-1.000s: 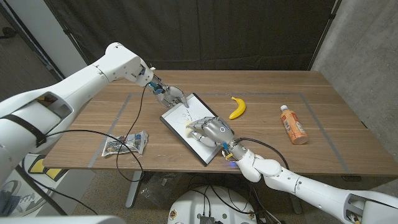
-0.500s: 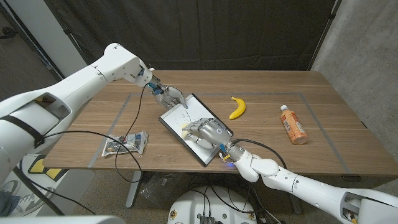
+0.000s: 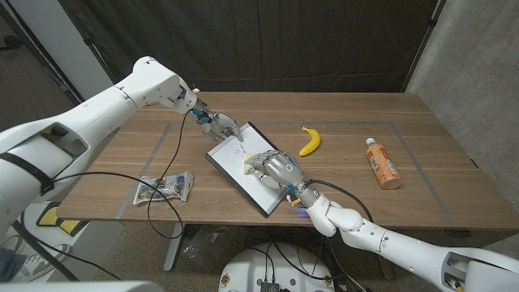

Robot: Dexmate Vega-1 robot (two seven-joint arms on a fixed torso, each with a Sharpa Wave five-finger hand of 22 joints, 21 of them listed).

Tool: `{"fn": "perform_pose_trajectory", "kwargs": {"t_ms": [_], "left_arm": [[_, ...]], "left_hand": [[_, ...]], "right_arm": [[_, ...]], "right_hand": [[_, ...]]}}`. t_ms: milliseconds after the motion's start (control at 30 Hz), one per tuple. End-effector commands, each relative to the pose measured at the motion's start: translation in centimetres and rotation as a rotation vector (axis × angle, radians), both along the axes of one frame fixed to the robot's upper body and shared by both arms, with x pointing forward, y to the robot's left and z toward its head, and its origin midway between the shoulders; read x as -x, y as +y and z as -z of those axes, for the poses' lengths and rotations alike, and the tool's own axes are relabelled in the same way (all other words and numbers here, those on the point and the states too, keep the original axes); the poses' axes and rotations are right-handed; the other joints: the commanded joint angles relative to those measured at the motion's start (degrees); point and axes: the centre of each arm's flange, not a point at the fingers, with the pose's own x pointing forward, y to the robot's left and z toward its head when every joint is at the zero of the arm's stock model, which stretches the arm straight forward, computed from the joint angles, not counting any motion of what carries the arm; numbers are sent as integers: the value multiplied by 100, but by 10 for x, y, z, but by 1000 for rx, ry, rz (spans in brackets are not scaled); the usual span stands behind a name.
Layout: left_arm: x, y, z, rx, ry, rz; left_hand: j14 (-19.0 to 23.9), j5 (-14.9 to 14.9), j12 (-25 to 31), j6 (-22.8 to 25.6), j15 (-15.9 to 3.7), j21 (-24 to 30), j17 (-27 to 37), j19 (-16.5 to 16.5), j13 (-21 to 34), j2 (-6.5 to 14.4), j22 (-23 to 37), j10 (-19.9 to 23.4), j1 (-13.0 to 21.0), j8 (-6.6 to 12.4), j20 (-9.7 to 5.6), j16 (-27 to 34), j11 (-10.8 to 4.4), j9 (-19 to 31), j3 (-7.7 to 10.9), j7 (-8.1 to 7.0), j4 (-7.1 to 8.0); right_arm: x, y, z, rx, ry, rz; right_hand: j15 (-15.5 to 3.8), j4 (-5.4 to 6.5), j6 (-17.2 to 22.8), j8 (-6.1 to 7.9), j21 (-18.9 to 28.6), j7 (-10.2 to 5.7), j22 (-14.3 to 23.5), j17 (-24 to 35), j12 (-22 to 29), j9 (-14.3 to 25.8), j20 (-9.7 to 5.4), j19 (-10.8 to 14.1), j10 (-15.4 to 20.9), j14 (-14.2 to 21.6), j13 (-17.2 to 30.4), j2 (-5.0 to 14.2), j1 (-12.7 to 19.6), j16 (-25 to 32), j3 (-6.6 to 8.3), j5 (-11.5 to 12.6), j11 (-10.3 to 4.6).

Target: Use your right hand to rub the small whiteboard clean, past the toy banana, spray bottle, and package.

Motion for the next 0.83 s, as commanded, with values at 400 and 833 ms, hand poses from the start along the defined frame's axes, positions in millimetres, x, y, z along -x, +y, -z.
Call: {"fn": "perform_pose_trajectory", "kwargs": {"t_ms": [400,833], "left_arm": [[10,5,-1,17,-27,2],[8,-2,-1,18,-36,7]], "left_hand": [[-14,29,-11,74,-23,3,-6,12,16,-11,22,25,-30,4,-14,-17,-7,-3,53,-9,-8],[-27,26,-14,73,-22,-3,-6,-6,16,-9,22,16,-55,3,-8,-20,-3,-3,72,-7,-12]], "right_arm": [[1,-28,7,-26,25,96],[4,-33,4,-16,10,90]], "right_hand": [[-599,-6,252,62,102,-232,34,19,44,22,-655,76,65,145,26,31,-50,55,1,34,-47],[-591,-9,264,66,115,-255,33,12,44,23,-658,70,80,148,26,17,-75,42,-1,35,-55]]}}
